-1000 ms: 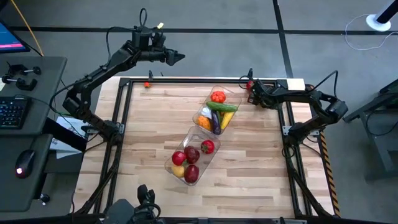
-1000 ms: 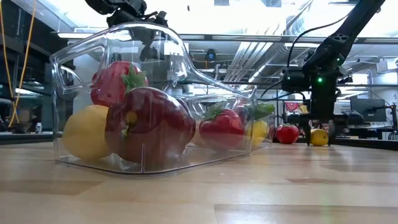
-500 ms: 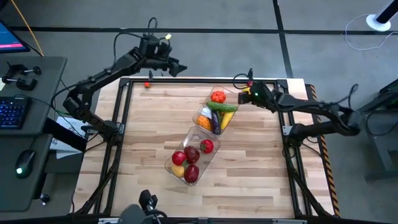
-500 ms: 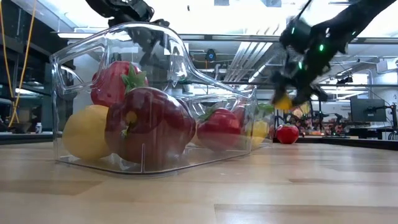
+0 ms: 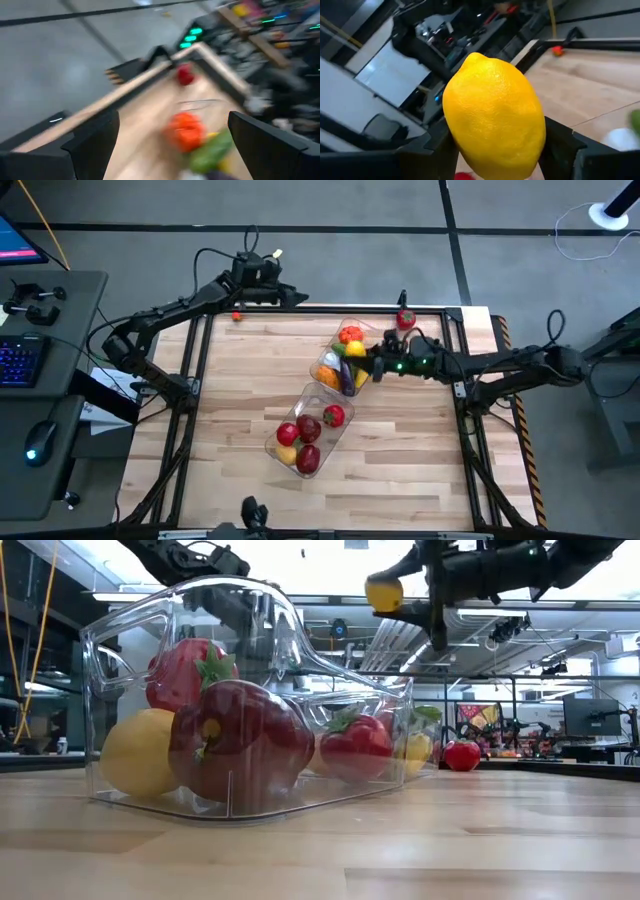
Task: Sort produce into baskets
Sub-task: Put the yellow lime into the bottom transparent bin
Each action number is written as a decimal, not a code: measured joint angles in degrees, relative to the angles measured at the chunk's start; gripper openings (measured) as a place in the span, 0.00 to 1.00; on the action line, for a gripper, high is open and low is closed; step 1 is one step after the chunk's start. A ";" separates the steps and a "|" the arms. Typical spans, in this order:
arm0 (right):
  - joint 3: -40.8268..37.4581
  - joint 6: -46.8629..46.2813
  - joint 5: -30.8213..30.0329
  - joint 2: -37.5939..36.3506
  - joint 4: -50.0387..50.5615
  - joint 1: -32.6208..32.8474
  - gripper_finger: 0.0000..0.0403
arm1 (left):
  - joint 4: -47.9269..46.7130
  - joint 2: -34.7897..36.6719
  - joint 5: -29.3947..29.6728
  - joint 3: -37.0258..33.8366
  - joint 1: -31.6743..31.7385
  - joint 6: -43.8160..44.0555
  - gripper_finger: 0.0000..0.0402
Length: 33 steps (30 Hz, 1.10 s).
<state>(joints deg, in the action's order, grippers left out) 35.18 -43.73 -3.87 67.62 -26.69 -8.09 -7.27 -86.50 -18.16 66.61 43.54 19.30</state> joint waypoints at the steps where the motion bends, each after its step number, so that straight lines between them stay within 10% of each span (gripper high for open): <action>1: 0.00 0.24 -0.12 0.69 -1.13 1.13 0.51 | 1.84 0.00 -1.70 -0.25 -0.53 1.51 0.90; 12: 7.43 1.54 -0.88 3.04 6.22 10.52 0.51 | 2.74 3.98 -16.90 -0.31 -6.70 6.21 0.90; 23: 27.06 5.17 -10.66 8.61 34.58 15.31 0.51 | -12.83 17.87 -7.39 -1.39 -15.66 -7.38 0.90; 33: 29.33 -10.08 -11.13 15.21 35.52 19.13 0.51 | 3.09 31.95 -2.97 -22.45 -22.69 3.95 0.90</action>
<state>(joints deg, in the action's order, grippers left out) 64.51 -53.81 -15.00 82.83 8.83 11.05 -4.19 -54.55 -21.14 44.16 20.85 23.26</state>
